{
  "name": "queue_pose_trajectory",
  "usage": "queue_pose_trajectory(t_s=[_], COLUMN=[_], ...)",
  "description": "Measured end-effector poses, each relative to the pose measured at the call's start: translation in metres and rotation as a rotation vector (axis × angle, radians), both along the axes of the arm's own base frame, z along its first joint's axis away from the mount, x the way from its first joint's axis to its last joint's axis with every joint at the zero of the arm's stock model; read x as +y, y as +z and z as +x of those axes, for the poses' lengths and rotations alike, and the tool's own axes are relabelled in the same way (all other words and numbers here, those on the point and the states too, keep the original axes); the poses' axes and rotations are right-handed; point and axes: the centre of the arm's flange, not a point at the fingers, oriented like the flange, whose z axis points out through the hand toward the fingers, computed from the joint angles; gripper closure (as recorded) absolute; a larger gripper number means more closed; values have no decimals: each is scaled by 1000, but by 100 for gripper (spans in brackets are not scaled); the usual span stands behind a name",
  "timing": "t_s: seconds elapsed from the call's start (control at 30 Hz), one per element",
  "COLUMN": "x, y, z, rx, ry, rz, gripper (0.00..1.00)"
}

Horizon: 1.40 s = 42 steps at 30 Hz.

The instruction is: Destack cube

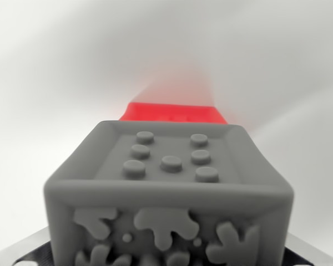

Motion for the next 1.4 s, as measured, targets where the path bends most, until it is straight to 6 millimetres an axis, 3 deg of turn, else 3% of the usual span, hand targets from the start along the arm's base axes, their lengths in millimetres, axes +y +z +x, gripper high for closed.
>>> queue_pose_trajectory(t_s=[0.6,1.4], x=[0,0], y=[31,91], z=[1,0], rx=[-1,-1], ry=[-1,-1], rz=[2,6], gripper=[100,100])
